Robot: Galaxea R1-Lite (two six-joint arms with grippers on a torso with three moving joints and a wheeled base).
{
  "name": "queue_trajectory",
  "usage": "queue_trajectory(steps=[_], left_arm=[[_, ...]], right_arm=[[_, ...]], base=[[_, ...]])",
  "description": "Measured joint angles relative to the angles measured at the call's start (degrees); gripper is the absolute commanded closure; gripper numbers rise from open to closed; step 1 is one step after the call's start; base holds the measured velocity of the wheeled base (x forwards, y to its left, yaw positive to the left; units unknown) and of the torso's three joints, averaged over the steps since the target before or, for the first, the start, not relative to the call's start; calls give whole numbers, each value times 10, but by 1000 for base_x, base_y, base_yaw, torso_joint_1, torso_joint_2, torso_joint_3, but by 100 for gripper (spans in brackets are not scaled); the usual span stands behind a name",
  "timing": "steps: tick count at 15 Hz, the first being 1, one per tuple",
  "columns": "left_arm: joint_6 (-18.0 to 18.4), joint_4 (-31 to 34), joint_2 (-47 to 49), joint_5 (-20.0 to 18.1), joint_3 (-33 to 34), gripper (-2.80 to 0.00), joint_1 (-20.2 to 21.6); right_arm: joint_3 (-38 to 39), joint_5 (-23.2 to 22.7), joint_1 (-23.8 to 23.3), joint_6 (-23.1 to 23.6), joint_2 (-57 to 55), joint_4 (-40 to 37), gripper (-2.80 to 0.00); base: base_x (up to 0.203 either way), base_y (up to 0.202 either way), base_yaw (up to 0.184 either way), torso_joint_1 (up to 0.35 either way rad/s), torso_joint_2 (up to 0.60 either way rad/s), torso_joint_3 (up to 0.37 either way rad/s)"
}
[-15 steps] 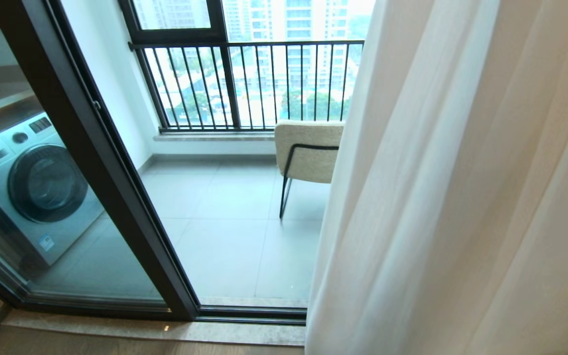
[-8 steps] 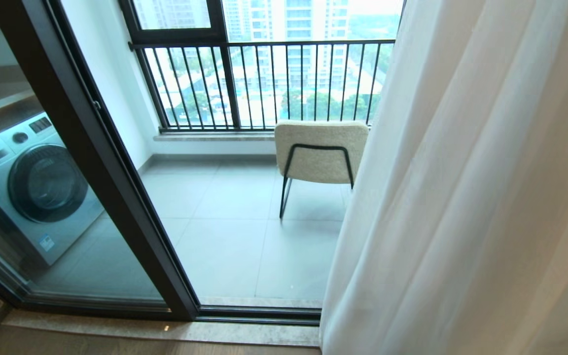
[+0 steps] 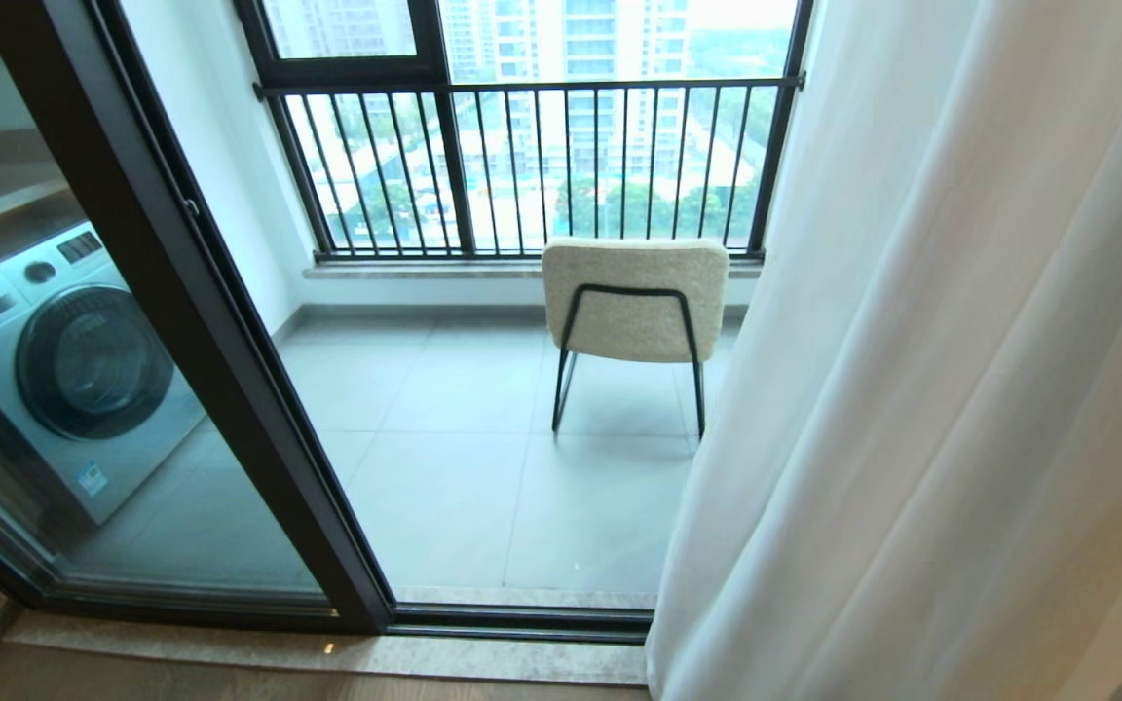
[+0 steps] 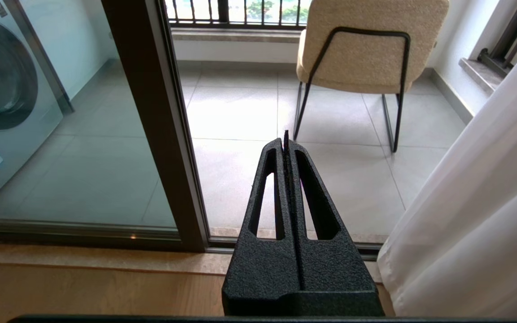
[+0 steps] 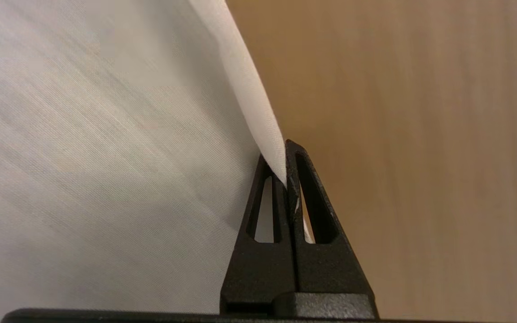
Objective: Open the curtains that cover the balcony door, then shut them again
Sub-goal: Pull the inner curtains open on both sides
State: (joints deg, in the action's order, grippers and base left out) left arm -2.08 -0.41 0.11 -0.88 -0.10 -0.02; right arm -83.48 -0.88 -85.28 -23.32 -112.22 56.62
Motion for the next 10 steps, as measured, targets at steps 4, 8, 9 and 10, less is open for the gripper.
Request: queue_trajectory(steps=[4,8,9,10], left_arm=[[0,0,0,0,0,0,0],[0,0,0,0,0,0,0],[0,0,0,0,0,0,0],[0,0,0,0,0,0,0]], right_arm=[[-1,-2,-22,0,-14,5,0],[-11,-2,-41,0,-22,7,0],[-12,-2,-43,0,-23,6,0],[-12,-2,-44,0,-23,5,0]], base=[[0,0,0,0,0,0],[0,0,0,0,0,0],[0,0,0,0,0,0],[0,0,0,0,0,0]])
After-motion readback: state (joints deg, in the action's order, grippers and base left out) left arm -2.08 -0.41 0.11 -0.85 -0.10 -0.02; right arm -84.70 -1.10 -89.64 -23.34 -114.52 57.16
